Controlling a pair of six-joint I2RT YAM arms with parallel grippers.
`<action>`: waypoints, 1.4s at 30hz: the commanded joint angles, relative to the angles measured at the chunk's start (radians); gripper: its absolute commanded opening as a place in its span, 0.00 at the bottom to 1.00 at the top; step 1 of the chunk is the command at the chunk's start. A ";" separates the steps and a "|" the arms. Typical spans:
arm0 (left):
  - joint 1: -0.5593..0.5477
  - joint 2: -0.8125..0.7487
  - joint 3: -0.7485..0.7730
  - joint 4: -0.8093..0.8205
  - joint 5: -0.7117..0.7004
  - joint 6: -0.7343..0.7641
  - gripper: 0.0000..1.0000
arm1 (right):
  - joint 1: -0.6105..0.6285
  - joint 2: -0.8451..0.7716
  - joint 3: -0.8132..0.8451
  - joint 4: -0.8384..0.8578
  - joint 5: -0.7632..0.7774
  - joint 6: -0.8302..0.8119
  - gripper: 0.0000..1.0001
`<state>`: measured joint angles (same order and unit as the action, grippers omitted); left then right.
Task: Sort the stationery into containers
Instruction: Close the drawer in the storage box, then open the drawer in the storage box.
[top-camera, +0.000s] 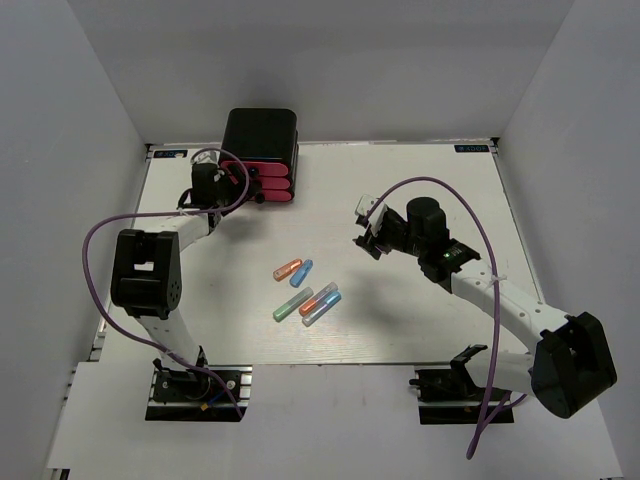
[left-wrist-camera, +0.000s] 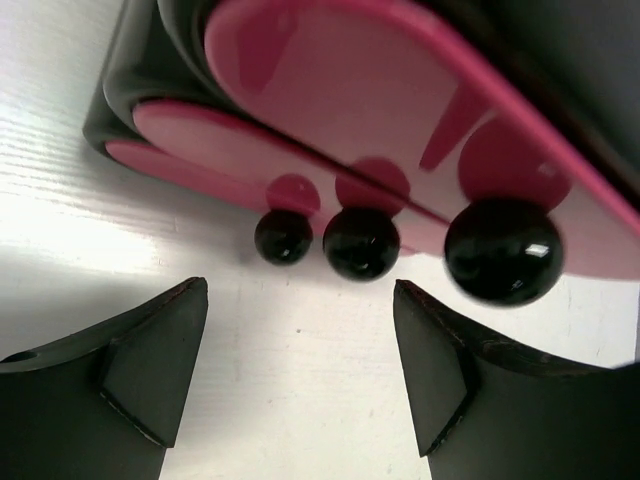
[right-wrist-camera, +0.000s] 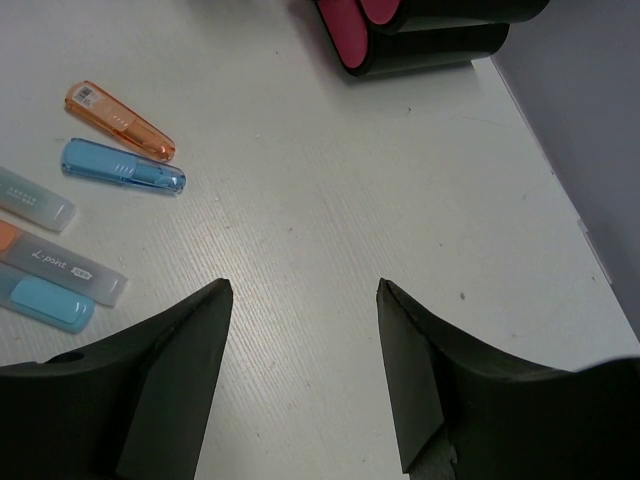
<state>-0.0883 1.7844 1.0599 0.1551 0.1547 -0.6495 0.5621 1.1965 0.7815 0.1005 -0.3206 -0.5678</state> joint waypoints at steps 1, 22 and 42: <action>0.002 -0.043 0.067 -0.003 -0.044 -0.025 0.84 | -0.005 -0.021 -0.005 0.025 -0.015 0.008 0.66; 0.002 0.000 0.060 0.038 0.088 -0.010 0.59 | -0.005 -0.037 -0.030 0.036 -0.012 0.013 0.66; 0.002 0.081 0.081 0.112 0.137 -0.072 0.65 | -0.011 -0.040 -0.036 0.031 -0.005 0.002 0.66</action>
<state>-0.0872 1.8774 1.1267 0.2211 0.2749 -0.7055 0.5560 1.1851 0.7544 0.1059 -0.3202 -0.5644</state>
